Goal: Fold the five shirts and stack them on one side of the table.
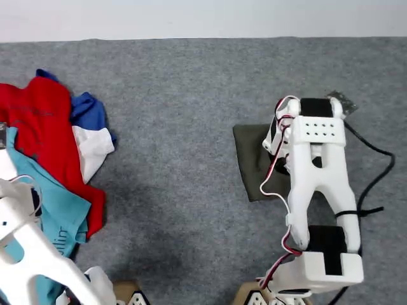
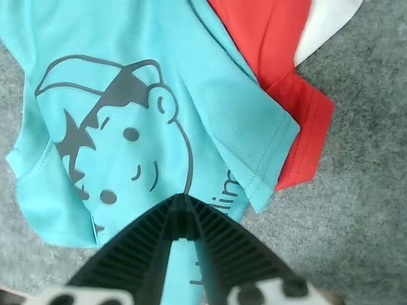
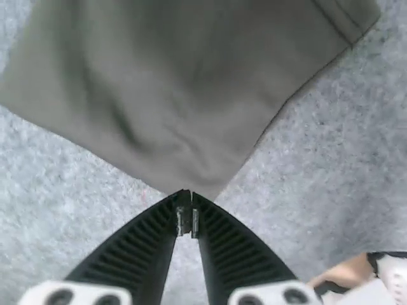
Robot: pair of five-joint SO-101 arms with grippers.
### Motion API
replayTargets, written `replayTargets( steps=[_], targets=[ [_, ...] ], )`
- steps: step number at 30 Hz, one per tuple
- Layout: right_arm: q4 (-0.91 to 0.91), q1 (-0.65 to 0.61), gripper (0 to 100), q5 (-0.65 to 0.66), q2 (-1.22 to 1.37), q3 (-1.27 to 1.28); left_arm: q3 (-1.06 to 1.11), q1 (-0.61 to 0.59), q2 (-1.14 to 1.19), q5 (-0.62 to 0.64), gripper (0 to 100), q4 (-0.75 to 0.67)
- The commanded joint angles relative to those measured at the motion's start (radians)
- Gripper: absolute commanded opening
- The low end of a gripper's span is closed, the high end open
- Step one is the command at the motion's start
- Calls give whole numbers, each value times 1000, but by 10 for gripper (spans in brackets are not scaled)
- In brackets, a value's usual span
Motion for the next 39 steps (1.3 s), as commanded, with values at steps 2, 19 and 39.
replayTargets(
  steps=[2,19,39],
  targets=[
    [-91,25,206,-58,2,52,-5,75,-20,-12,2,-14],
    [-326,1,541,-170,139,117,-5,138,-18,-12,2,-15],
    [-552,99,359,-163,387,83,-5,135,-18,-15,2,-11]
  ],
)
